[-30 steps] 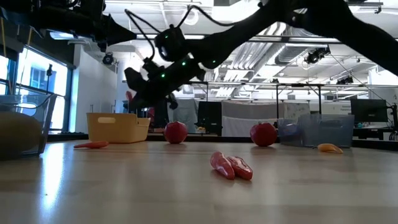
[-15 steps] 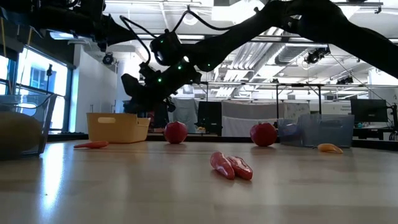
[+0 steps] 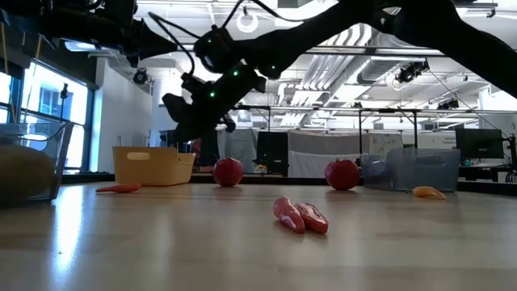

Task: Sort produce into baskets
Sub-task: Put the chili pepper into the orange bin

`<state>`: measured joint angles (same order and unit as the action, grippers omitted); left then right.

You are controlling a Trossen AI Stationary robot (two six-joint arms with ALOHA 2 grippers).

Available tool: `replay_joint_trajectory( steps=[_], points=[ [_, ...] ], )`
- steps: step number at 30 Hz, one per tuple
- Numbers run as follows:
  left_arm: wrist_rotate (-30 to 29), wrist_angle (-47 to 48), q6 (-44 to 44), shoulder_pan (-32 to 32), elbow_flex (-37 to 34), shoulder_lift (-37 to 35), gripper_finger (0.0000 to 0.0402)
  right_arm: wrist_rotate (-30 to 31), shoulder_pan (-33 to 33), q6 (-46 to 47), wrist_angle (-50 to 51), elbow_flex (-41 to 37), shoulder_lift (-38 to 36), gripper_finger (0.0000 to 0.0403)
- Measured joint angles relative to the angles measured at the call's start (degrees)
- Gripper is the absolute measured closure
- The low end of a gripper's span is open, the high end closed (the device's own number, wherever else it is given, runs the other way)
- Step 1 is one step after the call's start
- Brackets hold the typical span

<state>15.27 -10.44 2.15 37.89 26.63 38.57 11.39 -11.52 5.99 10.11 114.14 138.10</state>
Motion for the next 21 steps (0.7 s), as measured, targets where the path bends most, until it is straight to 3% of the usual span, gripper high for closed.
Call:
replay_joint_trajectory(
  steps=[3,10,16,21],
  points=[
    [0.0,0.0,0.0,0.0,0.0,0.0,0.0402,0.1,1.4,-0.2,-2.2,-1.6,0.0,0.0391],
    [0.0,0.7,0.0,0.0,0.0,0.0,0.0401,0.6,3.8,3.2,-12.4,-13.1,-1.8,0.0400],
    [0.5,1.9,1.5,-0.1,0.0,0.2,0.0401,2.5,5.0,7.4,-24.0,-31.1,-11.9,0.0402],
    [4.1,3.3,1.4,-0.6,0.0,1.3,0.0401,6.0,5.9,9.9,-27.2,-45.2,-22.3,0.0403]
  ],
)
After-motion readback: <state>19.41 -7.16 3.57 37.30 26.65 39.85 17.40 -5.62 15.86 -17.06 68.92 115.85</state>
